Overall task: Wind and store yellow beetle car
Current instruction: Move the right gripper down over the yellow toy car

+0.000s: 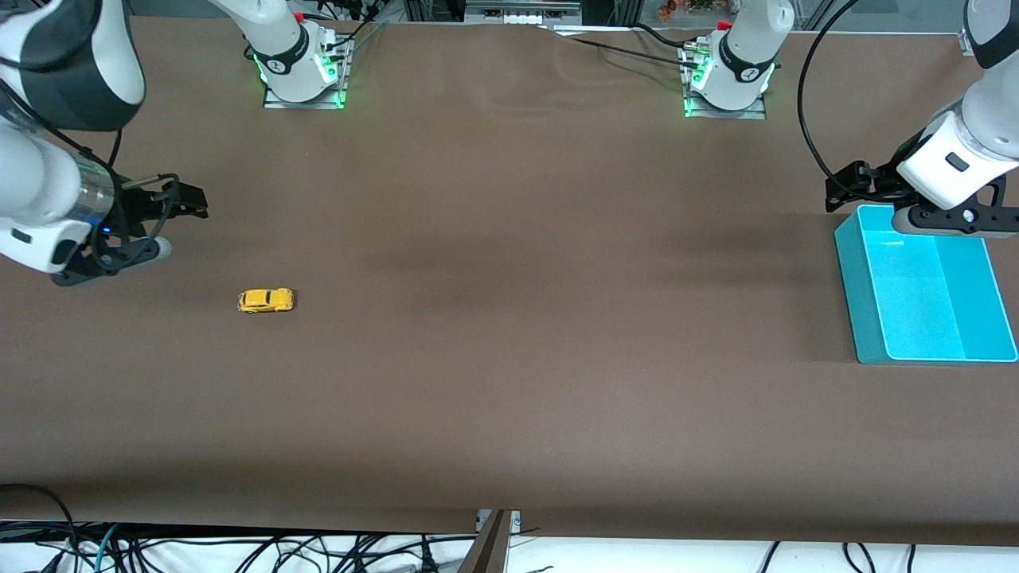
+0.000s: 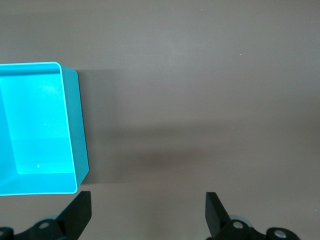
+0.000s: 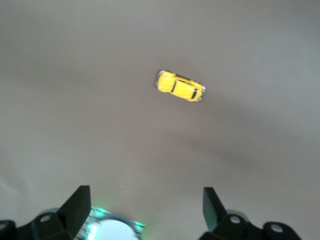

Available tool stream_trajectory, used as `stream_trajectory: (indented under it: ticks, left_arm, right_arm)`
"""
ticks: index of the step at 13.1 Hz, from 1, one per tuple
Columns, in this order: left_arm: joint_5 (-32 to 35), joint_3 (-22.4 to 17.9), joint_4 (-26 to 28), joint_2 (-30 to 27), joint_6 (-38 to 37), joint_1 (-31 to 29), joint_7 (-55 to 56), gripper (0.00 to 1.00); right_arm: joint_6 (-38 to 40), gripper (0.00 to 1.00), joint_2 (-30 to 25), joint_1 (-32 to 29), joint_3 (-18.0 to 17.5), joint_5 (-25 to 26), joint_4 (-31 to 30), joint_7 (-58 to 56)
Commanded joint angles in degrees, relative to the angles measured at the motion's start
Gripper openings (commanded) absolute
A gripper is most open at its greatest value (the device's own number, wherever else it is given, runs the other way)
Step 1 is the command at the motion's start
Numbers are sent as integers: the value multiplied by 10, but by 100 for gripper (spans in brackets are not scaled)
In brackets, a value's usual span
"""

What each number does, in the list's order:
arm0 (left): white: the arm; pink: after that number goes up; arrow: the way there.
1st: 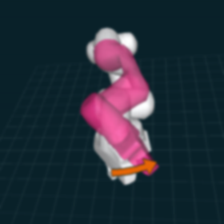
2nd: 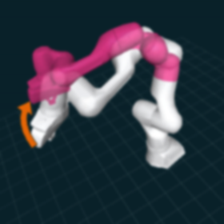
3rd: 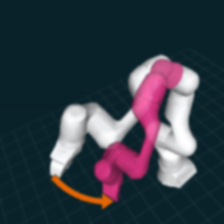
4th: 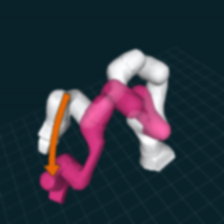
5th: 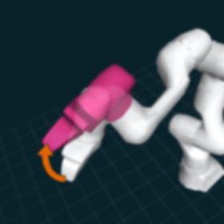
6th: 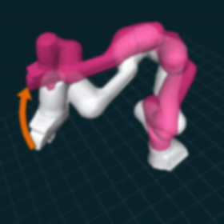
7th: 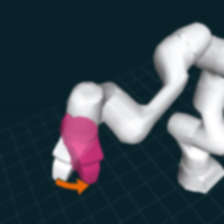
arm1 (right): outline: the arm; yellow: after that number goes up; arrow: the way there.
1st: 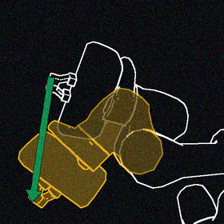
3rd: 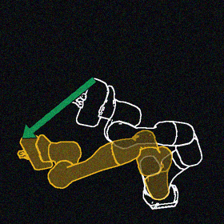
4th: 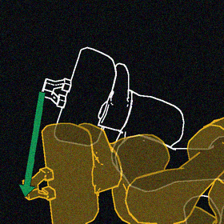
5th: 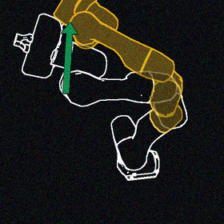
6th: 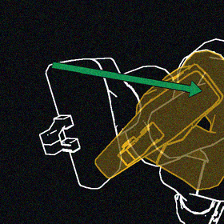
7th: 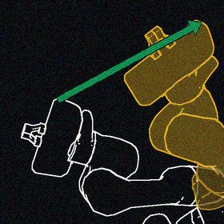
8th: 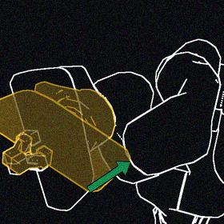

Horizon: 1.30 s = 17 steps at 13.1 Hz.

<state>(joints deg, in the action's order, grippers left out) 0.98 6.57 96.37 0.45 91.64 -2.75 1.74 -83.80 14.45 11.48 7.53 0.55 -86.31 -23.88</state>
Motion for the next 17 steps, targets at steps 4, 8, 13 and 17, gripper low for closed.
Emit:
stream_trajectory:
  ticks: [4, 8, 13, 17]
  left_arm:
    - [2, 9, -2, -7, -7, -8, -5, 100]
    - [3, 9, -2, -6, -6, -8, -6, 100]
    - [3, 9, -2, -7, -6, -8, -6, 100]
    - [3, 9, -2, -7, -7, -8, -6, 100]
  right_arm:
    - [-65, 99, 94, -4, 3, 5, -2, -324]
    - [-221, 99, 106, -7, 3, 2, -94, -478]
    - [-391, 99, 87, -8, 4, 0, -222, -577]
    - [-513, 99, 80, -10, 7, -1, -309, -633]
